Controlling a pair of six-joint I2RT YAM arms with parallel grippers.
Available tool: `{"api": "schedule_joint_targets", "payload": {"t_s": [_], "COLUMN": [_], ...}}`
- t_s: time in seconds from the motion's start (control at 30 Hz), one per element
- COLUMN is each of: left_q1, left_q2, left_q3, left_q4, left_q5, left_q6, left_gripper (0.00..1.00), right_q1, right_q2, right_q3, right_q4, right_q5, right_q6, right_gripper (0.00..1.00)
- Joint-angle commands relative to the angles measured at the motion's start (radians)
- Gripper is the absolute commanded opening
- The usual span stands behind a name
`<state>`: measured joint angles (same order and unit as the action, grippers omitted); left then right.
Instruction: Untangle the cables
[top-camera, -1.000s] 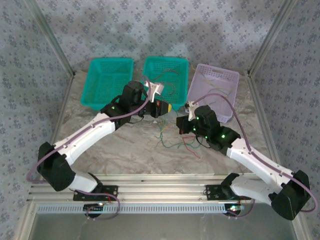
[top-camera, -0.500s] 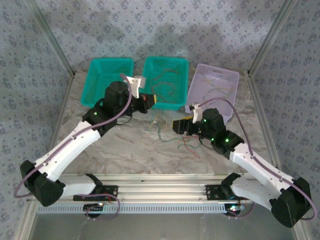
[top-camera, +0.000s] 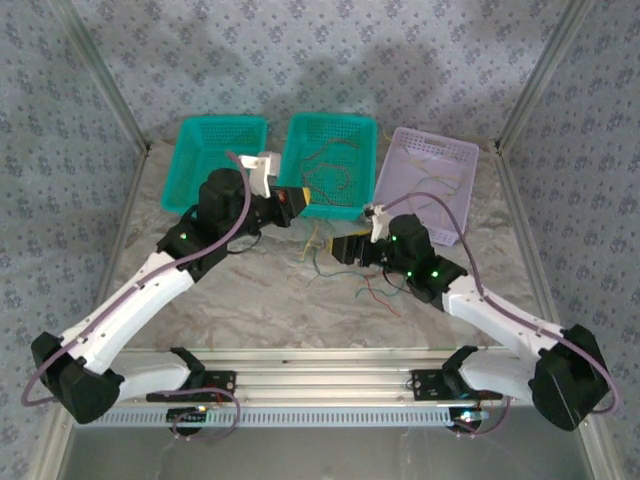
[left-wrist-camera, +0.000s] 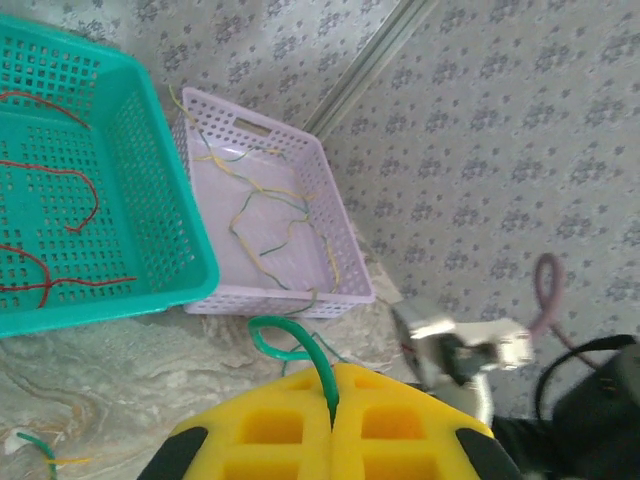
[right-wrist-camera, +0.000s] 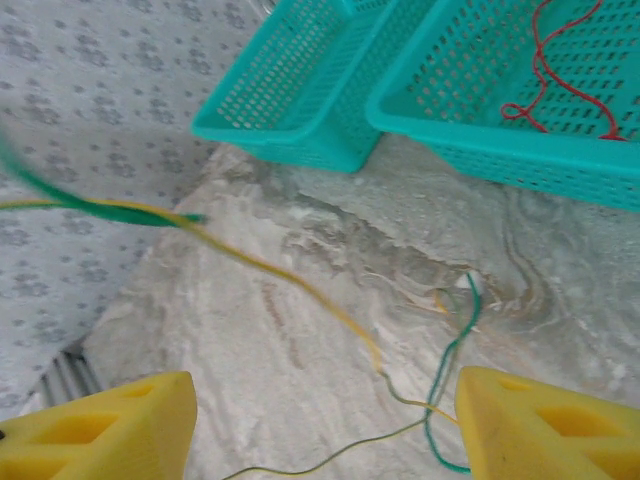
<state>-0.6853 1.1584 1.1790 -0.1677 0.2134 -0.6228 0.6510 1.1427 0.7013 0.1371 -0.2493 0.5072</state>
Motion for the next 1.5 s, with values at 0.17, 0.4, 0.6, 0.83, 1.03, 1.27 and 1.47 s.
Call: {"api": "schedule_joint_targets", "payload": {"t_s": [0.17,0.4,0.6,0.83,1.03,1.27,1.47], "left_q1": [0.007,0.007,0.02,0.067,0.116,0.168,0.192], "left_q2": [-0.046,-0.053,-0.084,-0.124,-0.184,-0.25,-0.296], "left_q3": [-0.002,-0.018,-0.027,-0.023,0.014,0.034,0.021], "left_q4": [0.069,0.089,0.071,0.01,-0.122,-0.203,-0.254], "left_q5": [0.035,0.045,0.03,0.01,-0.074,-0.13,-0.162], "left_q6": [-0.039,-0.054,-0.041,-0.004,0.101,0.164,0.194], "left_gripper": [0.0,0.0,0.0,0.0,0.0,0.0,0.0], "right_q1": [0.077,0.098,0.111,0.109,-0.038,-0.339,-0.412], "right_q2": [0.124,0.205,0.194,0.094,-0.063,-0.212,-0.307], "right_q3": [0.01,-0.022,-0.026,-0.023,-0.048,-0.08,-0.002], "right_q4": [0.115,0.321,0.341,0.188,-0.069,-0.289,-0.363], "right_q5": [0.118,0.21,0.26,0.395,0.54,0.546,0.627], "right_q6": [-0.078,-0.073,-0.088,-0.121,0.018,0.238,0.232], "right_gripper": [0.68,0.65,0.33,0.0,0.0,0.0,0.0]}}
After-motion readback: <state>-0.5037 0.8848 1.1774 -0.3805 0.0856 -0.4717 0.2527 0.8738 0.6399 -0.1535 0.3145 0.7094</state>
